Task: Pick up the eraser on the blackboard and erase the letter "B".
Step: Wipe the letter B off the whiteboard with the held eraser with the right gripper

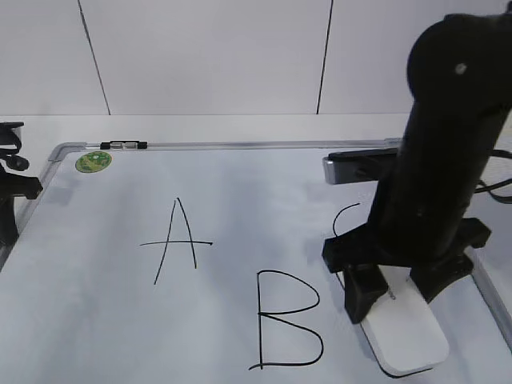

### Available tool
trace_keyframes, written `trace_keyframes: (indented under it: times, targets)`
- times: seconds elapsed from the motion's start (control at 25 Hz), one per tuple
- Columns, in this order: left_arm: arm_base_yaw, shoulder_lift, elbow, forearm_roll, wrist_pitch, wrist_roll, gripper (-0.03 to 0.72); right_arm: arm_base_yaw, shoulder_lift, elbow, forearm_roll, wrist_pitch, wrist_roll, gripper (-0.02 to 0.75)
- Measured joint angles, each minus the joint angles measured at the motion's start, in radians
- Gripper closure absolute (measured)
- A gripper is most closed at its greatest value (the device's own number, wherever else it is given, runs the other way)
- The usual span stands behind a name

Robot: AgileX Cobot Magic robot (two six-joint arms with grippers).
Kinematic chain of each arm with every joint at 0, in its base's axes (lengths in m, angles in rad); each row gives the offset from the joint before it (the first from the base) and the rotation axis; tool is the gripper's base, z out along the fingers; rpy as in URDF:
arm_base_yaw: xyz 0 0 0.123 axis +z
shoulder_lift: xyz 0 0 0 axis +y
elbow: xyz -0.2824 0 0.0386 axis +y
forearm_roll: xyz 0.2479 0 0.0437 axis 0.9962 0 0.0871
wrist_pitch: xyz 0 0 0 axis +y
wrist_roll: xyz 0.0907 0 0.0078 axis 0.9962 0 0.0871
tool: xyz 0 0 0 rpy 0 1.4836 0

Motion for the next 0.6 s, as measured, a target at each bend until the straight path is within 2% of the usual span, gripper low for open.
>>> trace_keyframes:
  times: [0.36,0.6]
  targets:
    - [0.0,0.0,-0.002,0.0,0.005,0.0,0.639,0.117,0.145,-0.107,-0.048,-0.006,0.0,0.178]
    - [0.0,0.0,-0.002,0.0,0.007,-0.002,0.639,0.143,0.226,-0.197,-0.056,-0.004,0.0,0.178]
